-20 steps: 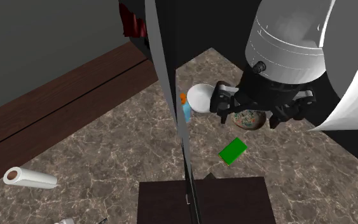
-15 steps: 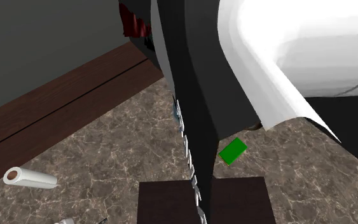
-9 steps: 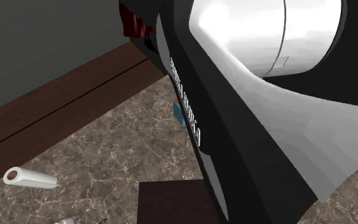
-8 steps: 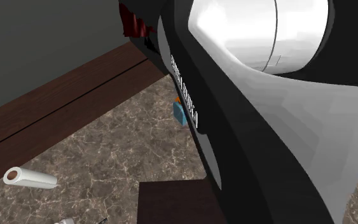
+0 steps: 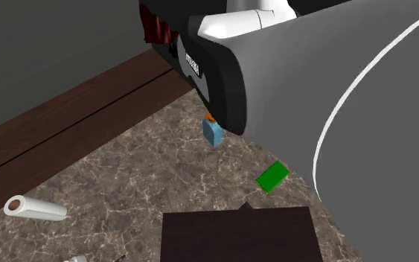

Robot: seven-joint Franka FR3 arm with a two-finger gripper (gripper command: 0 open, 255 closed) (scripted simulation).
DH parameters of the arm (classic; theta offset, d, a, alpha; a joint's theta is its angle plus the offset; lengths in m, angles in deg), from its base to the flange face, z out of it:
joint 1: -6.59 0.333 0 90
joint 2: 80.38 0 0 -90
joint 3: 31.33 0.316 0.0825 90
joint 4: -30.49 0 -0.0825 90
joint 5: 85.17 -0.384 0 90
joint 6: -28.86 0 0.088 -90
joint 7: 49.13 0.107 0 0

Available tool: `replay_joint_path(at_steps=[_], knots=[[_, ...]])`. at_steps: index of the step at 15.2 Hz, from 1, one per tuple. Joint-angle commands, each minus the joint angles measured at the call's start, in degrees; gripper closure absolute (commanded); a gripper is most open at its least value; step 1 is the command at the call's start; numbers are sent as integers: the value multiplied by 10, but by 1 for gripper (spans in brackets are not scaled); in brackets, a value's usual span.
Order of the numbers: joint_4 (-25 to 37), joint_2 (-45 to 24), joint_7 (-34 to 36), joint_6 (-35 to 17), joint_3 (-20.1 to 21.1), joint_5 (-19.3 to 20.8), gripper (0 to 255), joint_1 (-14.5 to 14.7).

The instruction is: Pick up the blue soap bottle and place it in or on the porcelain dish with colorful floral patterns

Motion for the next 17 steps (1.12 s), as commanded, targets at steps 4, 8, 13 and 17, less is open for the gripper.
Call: replay_joint_path(at_steps=[4,8,13,17], knots=[[53,-109,-27,-44,8,-5,0,10],[108,-195,-47,-65,18,-7,0,17],[190,-304,-69,-78,30,-5,0,26],[267,-391,-85,-79,40,0,0,34]])
